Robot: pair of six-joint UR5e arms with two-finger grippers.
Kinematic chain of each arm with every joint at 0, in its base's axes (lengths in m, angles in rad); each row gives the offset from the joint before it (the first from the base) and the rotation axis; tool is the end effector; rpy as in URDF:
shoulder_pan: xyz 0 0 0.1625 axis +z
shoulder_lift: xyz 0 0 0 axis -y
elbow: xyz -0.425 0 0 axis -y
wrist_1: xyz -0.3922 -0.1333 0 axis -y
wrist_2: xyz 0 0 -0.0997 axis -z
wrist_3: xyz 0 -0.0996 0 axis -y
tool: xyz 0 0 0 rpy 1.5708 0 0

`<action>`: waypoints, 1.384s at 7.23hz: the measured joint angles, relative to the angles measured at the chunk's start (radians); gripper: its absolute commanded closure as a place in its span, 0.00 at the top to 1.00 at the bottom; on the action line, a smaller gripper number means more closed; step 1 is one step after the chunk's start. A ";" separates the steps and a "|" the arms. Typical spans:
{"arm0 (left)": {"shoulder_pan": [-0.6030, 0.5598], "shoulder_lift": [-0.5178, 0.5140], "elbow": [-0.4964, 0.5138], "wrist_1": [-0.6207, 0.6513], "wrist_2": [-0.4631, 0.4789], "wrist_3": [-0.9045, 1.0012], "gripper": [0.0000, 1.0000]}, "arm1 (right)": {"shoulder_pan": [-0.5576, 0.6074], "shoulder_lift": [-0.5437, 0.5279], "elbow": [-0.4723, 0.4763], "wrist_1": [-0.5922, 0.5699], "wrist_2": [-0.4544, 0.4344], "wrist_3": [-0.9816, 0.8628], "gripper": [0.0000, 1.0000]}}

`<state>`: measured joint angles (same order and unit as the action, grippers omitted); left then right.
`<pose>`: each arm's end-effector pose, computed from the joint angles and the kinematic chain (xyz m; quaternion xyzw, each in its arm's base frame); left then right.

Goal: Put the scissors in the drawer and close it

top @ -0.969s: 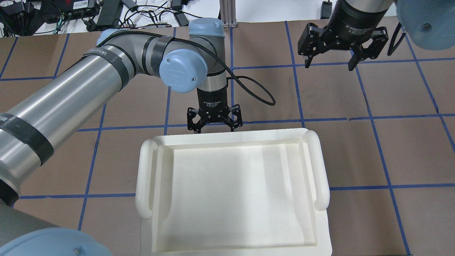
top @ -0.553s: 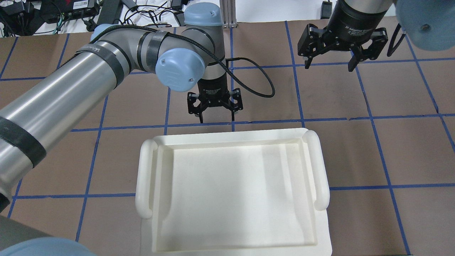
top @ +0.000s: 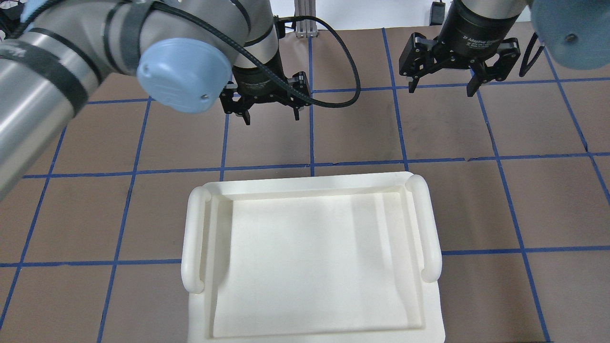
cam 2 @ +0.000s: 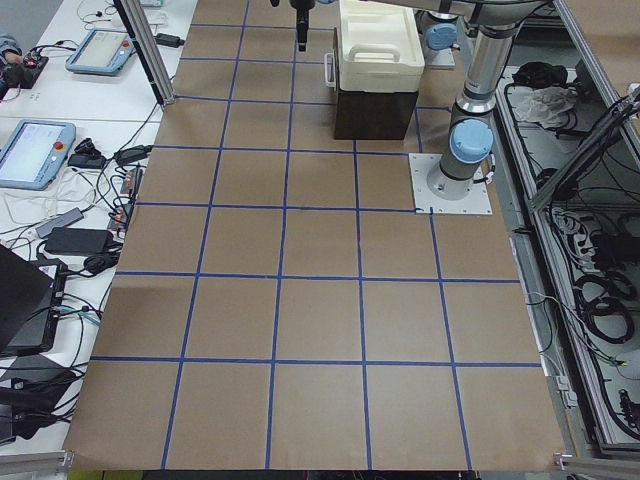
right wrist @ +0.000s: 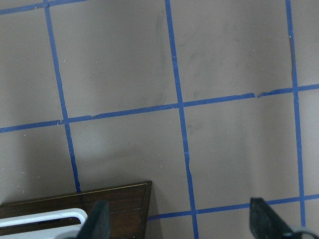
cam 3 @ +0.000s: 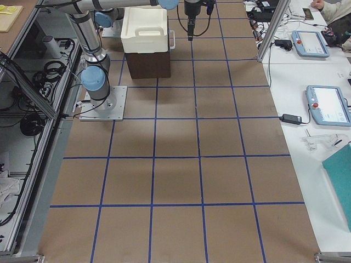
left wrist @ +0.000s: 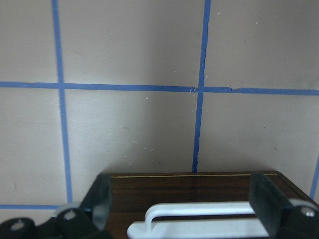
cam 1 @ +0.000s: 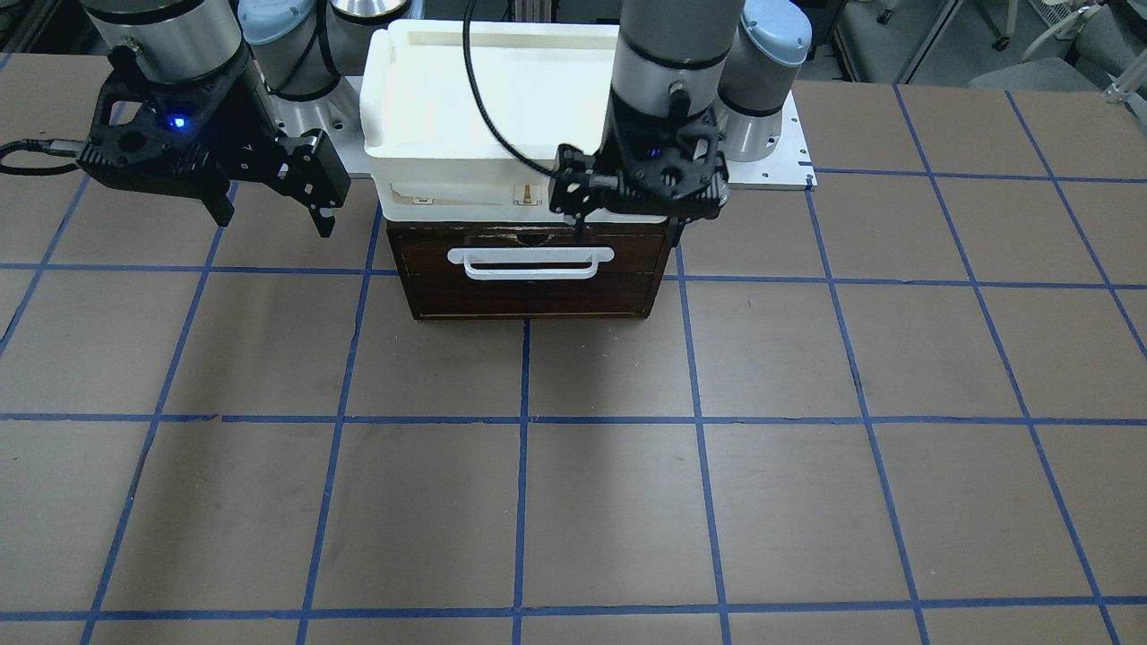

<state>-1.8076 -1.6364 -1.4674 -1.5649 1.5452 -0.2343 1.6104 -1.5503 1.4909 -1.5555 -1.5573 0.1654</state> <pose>-0.2549 -0.4772 0.5063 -0.0015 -0.9997 0.0183 0.0175 0.1545 -0.4985 0.5156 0.0627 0.9978 -0.0212 0.0090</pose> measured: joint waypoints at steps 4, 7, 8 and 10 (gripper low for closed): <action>0.209 0.112 0.002 -0.071 -0.014 0.144 1.00 | 0.000 0.001 0.002 0.000 0.000 -0.001 1.00; 0.232 0.091 0.010 -0.059 -0.013 0.180 1.00 | -0.001 0.001 0.007 0.000 0.000 0.002 1.00; 0.232 0.091 0.009 -0.061 -0.012 0.209 1.00 | -0.001 0.001 0.008 -0.001 0.000 0.003 1.00; 0.232 0.090 0.007 -0.064 -0.010 0.230 1.00 | -0.001 0.001 0.009 -0.001 0.000 0.003 1.00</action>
<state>-1.5756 -1.5462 -1.4605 -1.6294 1.5349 -0.0044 1.6092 -1.5494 1.5001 -1.5563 -1.5577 0.1680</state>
